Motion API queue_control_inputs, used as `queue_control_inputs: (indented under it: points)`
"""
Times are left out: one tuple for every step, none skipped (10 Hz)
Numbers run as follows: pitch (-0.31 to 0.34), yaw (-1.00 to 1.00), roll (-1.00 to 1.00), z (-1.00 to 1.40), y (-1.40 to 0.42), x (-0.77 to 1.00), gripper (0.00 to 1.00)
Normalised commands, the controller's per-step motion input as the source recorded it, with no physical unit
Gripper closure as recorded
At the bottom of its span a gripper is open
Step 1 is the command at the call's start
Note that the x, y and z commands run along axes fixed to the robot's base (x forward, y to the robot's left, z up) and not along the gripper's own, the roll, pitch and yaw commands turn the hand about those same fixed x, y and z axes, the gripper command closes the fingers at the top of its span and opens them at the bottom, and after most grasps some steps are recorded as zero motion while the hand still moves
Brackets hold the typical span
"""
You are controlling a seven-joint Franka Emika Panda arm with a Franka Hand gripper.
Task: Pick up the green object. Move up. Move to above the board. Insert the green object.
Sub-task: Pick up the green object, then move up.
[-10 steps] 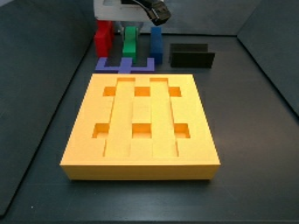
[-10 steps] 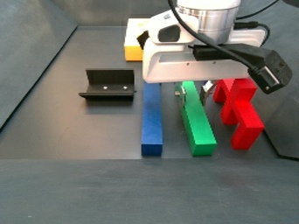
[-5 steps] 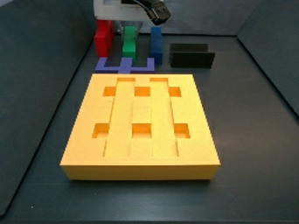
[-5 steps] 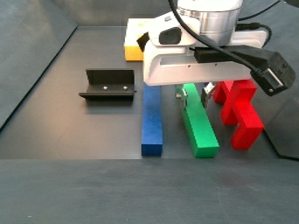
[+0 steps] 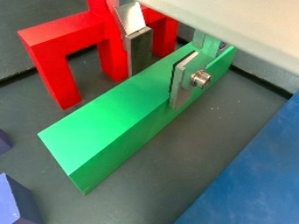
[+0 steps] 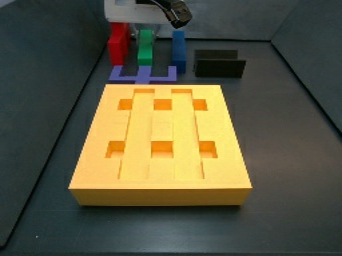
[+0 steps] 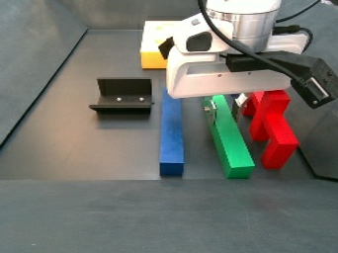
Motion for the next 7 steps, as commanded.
queue_control_inputs:
  points:
    - [0.000, 0.00, 0.00, 0.00, 0.00, 0.00, 1.00]
    - [0.000, 0.00, 0.00, 0.00, 0.00, 0.00, 1.00]
    - [0.000, 0.00, 0.00, 0.00, 0.00, 0.00, 1.00]
    - [0.000, 0.00, 0.00, 0.83, 0.00, 0.00, 1.00]
    - [0.017, 0.01, 0.00, 0.79, 0.01, -0.07, 1.00]
    - [0.017, 0.00, 0.02, 0.59, 0.01, -0.09, 1.00]
    - [-0.011, 0.00, 0.06, 0.21, 0.00, -0.05, 1.00]
